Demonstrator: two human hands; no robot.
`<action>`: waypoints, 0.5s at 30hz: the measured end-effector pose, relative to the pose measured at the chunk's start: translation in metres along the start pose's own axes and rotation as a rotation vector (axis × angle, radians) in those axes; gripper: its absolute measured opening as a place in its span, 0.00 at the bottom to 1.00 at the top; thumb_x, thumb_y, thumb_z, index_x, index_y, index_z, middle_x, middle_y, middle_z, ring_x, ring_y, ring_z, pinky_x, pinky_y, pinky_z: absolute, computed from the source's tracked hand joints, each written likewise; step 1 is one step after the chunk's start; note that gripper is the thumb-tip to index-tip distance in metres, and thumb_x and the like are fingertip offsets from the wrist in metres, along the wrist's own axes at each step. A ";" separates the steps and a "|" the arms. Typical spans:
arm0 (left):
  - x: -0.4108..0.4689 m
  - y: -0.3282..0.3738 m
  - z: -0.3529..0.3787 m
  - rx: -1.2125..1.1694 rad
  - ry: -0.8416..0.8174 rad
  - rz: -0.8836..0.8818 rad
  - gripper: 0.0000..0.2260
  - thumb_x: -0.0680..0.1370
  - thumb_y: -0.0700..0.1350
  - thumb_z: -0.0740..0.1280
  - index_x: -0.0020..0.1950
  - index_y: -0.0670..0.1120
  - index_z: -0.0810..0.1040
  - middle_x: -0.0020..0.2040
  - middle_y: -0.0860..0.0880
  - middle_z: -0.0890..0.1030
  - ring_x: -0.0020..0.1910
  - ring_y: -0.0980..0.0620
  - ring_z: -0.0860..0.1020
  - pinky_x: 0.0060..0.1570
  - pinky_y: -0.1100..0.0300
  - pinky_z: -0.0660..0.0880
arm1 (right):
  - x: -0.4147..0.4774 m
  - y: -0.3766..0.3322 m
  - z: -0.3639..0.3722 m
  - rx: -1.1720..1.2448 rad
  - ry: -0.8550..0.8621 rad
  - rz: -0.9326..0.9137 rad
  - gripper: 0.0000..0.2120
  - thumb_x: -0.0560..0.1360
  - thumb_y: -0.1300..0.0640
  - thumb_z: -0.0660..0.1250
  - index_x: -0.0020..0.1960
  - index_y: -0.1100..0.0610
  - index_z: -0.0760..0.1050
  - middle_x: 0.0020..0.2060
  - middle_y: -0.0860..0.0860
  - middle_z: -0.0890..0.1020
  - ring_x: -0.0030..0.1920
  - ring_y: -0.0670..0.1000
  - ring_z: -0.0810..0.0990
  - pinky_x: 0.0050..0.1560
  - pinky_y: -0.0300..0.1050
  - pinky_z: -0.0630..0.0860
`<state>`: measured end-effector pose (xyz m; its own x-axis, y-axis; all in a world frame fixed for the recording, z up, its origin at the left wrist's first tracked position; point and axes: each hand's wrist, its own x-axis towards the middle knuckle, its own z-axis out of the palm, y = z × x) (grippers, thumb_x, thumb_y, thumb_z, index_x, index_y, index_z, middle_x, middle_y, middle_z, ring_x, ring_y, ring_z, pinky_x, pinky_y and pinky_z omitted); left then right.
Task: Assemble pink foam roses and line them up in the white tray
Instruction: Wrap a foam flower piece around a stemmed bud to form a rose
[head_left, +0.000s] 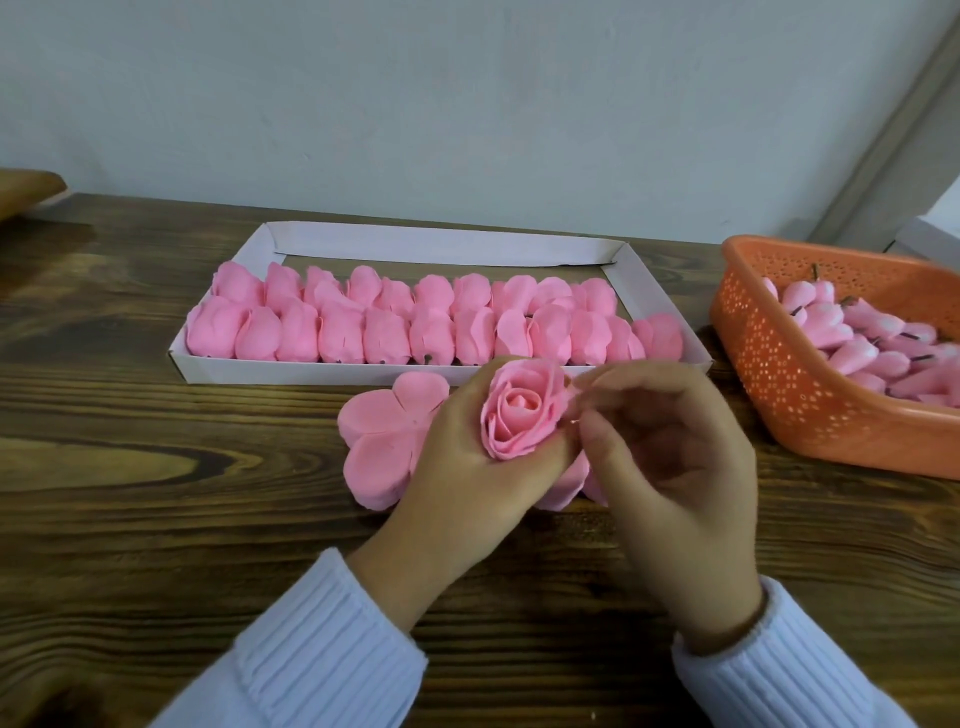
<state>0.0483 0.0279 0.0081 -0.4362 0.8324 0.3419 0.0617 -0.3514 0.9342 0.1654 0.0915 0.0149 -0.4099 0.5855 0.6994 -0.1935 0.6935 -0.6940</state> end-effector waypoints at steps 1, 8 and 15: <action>0.000 0.000 0.000 -0.001 0.005 0.000 0.11 0.66 0.50 0.72 0.47 0.58 0.81 0.42 0.54 0.84 0.43 0.55 0.83 0.41 0.59 0.79 | 0.000 0.001 0.001 0.059 0.026 0.038 0.15 0.72 0.71 0.65 0.50 0.53 0.74 0.44 0.46 0.82 0.45 0.46 0.83 0.47 0.38 0.77; -0.002 0.008 -0.004 -0.083 -0.050 0.115 0.06 0.69 0.44 0.70 0.45 0.47 0.82 0.41 0.49 0.83 0.40 0.52 0.82 0.38 0.60 0.79 | 0.002 0.006 0.003 0.242 -0.055 0.531 0.07 0.79 0.60 0.61 0.46 0.64 0.74 0.29 0.53 0.78 0.26 0.53 0.73 0.26 0.43 0.70; -0.003 0.004 -0.005 -0.147 -0.131 0.045 0.05 0.68 0.46 0.74 0.39 0.51 0.78 0.33 0.41 0.78 0.19 0.49 0.72 0.23 0.57 0.74 | 0.001 -0.006 0.007 0.613 -0.460 0.878 0.13 0.78 0.62 0.56 0.35 0.63 0.68 0.20 0.47 0.73 0.18 0.43 0.64 0.19 0.32 0.52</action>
<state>0.0448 0.0220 0.0106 -0.3153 0.8597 0.4019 -0.0574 -0.4400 0.8961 0.1597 0.0845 0.0185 -0.8772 0.4689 -0.1030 -0.0297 -0.2672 -0.9632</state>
